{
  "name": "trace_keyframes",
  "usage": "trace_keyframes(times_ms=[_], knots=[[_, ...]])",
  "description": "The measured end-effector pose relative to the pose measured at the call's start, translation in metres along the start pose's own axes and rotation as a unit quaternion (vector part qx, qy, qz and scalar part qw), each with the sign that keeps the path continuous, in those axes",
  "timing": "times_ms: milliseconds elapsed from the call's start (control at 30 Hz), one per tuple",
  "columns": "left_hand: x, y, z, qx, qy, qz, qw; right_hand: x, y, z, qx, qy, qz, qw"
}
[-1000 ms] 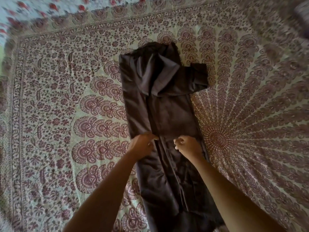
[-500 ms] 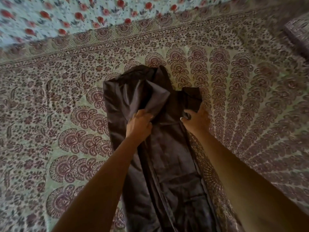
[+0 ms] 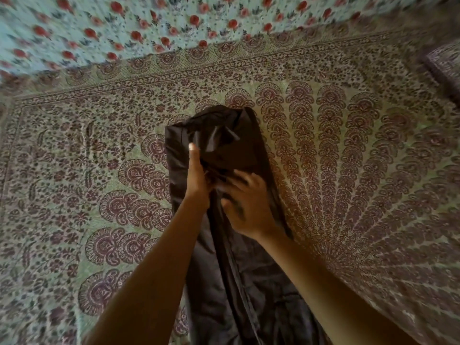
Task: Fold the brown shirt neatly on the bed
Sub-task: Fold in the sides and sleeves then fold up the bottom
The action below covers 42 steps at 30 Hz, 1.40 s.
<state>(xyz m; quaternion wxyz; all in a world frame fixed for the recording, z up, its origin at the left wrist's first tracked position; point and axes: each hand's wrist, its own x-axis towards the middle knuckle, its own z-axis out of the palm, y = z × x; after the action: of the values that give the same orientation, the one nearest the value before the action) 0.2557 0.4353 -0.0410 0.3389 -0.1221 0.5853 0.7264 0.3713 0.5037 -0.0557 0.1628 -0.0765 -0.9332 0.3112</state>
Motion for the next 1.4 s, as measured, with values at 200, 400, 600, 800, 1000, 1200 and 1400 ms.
trace_keyframes(times_ms=[200, 400, 600, 800, 1000, 1200, 1400], knots=[[-0.050, 0.010, -0.076, 0.023, -0.029, -0.057, 0.998, -0.021, -0.054, 0.013, 0.071, -0.024, -0.084, 0.994], [-0.117, -0.005, -0.121, 0.029, 0.000, -0.084, 0.996, -0.029, -0.082, 0.010, 0.171, -0.001, 0.060, 0.983], [-0.176, -0.019, -0.151, -0.176, -0.006, -0.011, 0.984, -0.054, -0.059, 0.014, 0.226, -0.039, 0.559, 0.797], [-0.204, -0.027, -0.141, -0.241, -0.022, 0.003, 0.970, -0.062, -0.095, 0.044, 0.653, -0.086, 0.575, 0.485], [-0.216, -0.062, -0.167, -0.149, 0.010, -0.089, 0.985, -0.025, -0.080, 0.035, 0.504, 0.140, 0.536, 0.663], [-0.206, -0.110, -0.159, 0.247, -0.062, -0.273, 0.928, -0.045, -0.061, 0.010, 0.279, 0.031, 0.378, 0.882], [-0.182, -0.114, -0.150, 0.575, -0.158, -0.212, 0.774, -0.077, -0.027, 0.025, 0.134, -0.190, 0.456, 0.859]])
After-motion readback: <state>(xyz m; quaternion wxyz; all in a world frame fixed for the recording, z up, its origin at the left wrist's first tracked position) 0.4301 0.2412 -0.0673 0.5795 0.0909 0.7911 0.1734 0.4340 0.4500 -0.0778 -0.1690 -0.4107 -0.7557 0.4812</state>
